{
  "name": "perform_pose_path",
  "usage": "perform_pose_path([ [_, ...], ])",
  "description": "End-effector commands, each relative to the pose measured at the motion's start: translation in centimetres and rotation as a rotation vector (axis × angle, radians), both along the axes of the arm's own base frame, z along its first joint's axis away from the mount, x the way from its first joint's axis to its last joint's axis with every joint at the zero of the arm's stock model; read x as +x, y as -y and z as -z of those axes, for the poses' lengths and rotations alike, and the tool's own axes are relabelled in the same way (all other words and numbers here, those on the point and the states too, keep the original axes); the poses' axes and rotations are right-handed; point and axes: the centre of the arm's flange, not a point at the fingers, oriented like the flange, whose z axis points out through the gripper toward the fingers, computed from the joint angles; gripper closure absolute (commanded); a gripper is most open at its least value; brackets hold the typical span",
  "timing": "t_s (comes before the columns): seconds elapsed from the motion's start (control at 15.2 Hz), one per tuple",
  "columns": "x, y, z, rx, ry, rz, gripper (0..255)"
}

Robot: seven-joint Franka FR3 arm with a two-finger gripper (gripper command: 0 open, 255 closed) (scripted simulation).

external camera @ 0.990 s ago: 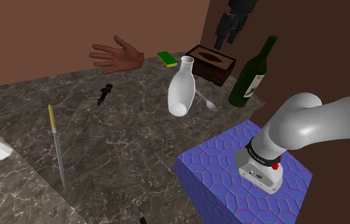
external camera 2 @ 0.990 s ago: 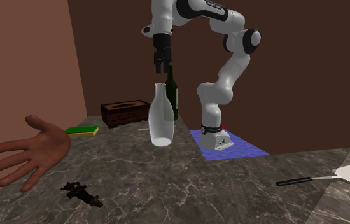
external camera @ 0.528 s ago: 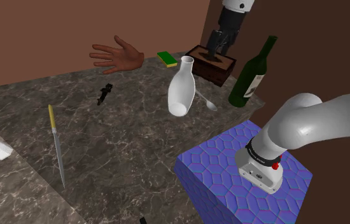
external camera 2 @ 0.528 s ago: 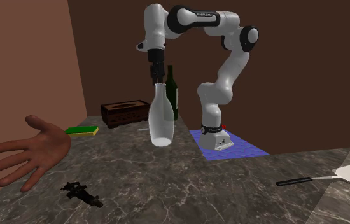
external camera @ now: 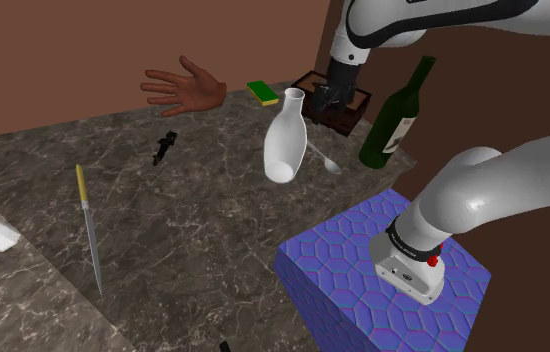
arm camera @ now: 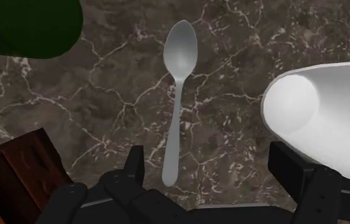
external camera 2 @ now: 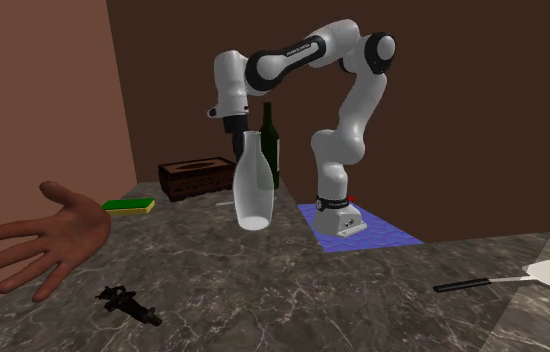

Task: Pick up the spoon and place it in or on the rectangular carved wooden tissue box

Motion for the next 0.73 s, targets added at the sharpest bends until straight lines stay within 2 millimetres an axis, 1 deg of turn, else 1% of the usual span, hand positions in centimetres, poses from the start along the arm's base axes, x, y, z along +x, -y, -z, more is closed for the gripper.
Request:
perform_pose_path([
  [0.0,0.5,0.5,2.5,0.01,-0.019,0.032,0],
  [0.2,1.2,1.4,6.5,0.025,-0.05,0.079,0],
  [0.26,1.3,1.6,7.2,0.028,-0.055,0.087,0],
  [0.66,0.9,1.0,10.3,0.028,-0.055,0.087,0],
])
